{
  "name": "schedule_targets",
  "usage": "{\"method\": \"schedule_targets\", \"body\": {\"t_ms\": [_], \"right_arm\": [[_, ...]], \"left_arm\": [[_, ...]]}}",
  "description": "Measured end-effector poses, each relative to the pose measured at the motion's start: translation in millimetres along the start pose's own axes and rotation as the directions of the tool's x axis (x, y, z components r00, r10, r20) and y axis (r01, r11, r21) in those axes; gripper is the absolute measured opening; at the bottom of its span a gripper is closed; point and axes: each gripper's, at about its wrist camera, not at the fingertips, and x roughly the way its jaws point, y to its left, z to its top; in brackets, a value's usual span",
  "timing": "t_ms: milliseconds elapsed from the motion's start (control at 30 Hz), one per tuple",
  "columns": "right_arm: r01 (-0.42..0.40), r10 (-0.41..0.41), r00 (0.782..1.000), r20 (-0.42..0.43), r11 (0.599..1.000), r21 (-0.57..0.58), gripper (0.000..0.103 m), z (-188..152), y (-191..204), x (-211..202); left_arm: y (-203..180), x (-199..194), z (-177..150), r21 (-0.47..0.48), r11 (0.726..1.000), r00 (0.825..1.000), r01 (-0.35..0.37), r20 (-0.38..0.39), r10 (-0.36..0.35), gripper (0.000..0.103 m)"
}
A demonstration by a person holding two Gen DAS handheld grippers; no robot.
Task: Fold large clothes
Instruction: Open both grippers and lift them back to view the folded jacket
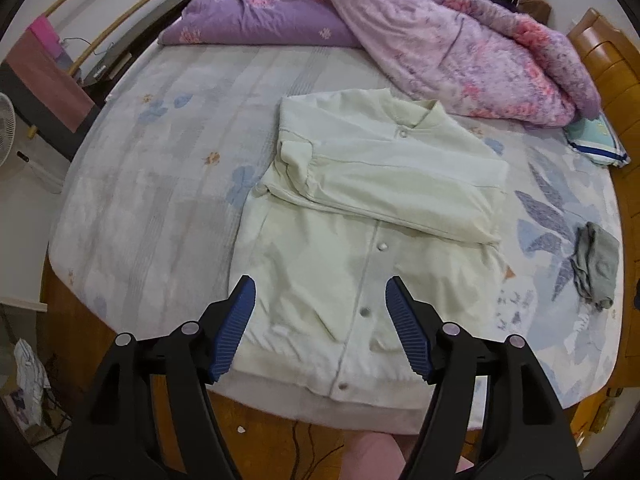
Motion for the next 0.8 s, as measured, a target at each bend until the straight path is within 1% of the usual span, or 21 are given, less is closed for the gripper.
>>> {"method": "schedule_targets", "body": {"t_ms": [33,133,200,300,367,433,533,633,700,733,800], "right_arm": [[-0.011,0.011,1.000,0.015,1.000,-0.011,0.095,-3.5,1.5,-10.6],[0.000,0.003,0.998,0.061,0.999,-0.045,0.095,-15.0,5.7,-43.1],[-0.018,0.024,0.995,0.097,0.998,-0.067,0.095,-24.5,6.3,-61.8],[-0.008,0.018,0.992,0.128,0.997,-0.079,0.095,-39.3,4.9,-80.5],[-0.013,0.026,0.989,0.149,0.996,-0.083,0.095,-51.3,2.4,-91.4],[-0.013,0.026,0.986,0.167,0.997,-0.076,0.095,-62.5,-0.6,-99.5],[-0.036,0.045,0.982,0.183,0.998,-0.055,0.095,-78.8,-4.1,-110.0],[-0.070,0.080,0.978,0.191,0.996,-0.057,0.095,-90.5,-0.6,-118.7],[-0.070,0.084,0.977,0.195,0.995,-0.077,0.095,-94.9,5.9,-122.4],[-0.062,0.078,0.976,0.202,0.994,-0.087,0.095,-96.5,10.0,-123.8],[-0.045,0.065,0.975,0.215,0.994,-0.099,0.095,-98.3,18.8,-124.2]], "left_arm": [[-4.2,-10.3,-7.7,-0.005,1.000,1.000,0.006,0.007,-0.006,0.069],[-17.5,-41.6,-30.4,0.000,0.999,0.999,0.034,0.034,-0.034,0.070],[-26.4,-63.6,-47.2,0.010,1.000,0.998,0.020,0.065,-0.021,0.072],[-34.1,-88.9,-66.8,0.000,1.000,0.996,0.016,0.083,-0.016,0.073],[-37.1,-106.4,-78.5,-0.002,1.000,0.994,0.017,0.109,-0.016,0.076],[-38.5,-119.5,-86.1,0.001,1.000,0.992,0.001,0.127,-0.001,0.077],[-39.1,-135.9,-97.2,-0.002,1.000,0.990,0.012,0.142,-0.012,0.078],[-40.5,-148.0,-108.9,0.001,1.000,0.987,0.005,0.162,-0.005,0.081],[-40.8,-152.5,-114.1,-0.002,1.000,0.986,0.014,0.166,-0.014,0.082],[-40.6,-153.7,-115.4,0.003,0.999,0.985,0.032,0.167,-0.032,0.082],[-38.7,-153.8,-115.2,0.020,0.999,0.984,0.039,0.175,-0.042,0.082]]}}
